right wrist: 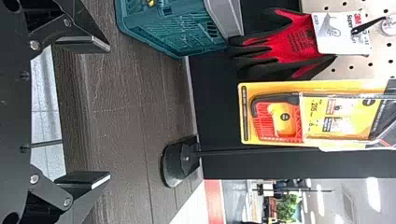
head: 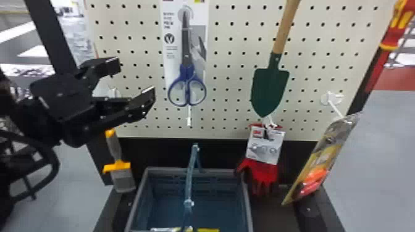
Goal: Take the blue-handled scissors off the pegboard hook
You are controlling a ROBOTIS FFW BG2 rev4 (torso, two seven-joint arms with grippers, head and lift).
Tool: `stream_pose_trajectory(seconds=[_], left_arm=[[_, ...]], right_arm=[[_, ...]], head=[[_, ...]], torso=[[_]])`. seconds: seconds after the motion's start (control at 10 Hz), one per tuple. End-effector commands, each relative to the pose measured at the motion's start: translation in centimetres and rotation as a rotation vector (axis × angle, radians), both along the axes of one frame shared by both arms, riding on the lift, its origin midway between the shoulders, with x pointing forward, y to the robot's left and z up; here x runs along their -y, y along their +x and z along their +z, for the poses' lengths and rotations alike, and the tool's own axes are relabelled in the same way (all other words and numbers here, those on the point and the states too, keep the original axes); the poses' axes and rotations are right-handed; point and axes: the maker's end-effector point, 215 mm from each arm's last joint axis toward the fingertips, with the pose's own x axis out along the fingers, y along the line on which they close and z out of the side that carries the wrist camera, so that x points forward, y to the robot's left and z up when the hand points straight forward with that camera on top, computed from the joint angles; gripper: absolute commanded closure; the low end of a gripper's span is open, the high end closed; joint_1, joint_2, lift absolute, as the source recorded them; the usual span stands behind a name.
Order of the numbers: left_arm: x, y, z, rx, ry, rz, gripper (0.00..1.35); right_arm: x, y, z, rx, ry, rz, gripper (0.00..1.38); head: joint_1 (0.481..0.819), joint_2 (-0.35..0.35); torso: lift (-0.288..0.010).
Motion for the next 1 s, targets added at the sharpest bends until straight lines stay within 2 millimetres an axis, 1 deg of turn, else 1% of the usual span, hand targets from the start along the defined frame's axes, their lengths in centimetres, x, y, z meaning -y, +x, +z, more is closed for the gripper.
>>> stream_pose_trajectory(seconds=[0.0, 0.1, 0.4, 0.6, 0.8, 0.9], left_arm=[[0.6, 0.5, 0.6, 0.007, -0.005, -0.016, 0.38], [1.0, 1.0, 0.8, 0.004, -0.007, -0.027, 0.38], [2.5, 3.7, -0.8, -0.045, -0.021, -0.081, 0.37], [3.3, 5.5, -1.1, -0.058, -0.015, -0.11, 0.37], [3.5, 6.8, -0.9, -0.051, 0.025, -0.112, 0.38], [3.7, 7.8, -1.5, -0.065, 0.039, -0.127, 0.38]], right_arm=[[0.0, 0.1, 0.1, 0.003, 0.0, 0.001, 0.32], [0.0, 0.4, 0.3, 0.009, 0.0, 0.003, 0.32], [0.0, 0.4, 0.3, 0.009, -0.003, 0.005, 0.32], [0.0, 0.5, 0.4, 0.012, -0.003, 0.008, 0.32], [0.1, 0.6, 0.4, 0.014, -0.004, 0.008, 0.32], [0.1, 0.6, 0.4, 0.014, -0.004, 0.008, 0.32]], head=[[0.549, 0.0], [0.549, 0.0], [0.549, 0.0], [0.549, 0.0], [0.549, 0.0], [0.549, 0.0]], torso=[[-0.1], [-0.1], [-0.1], [-0.1], [-0.1], [-0.1]])
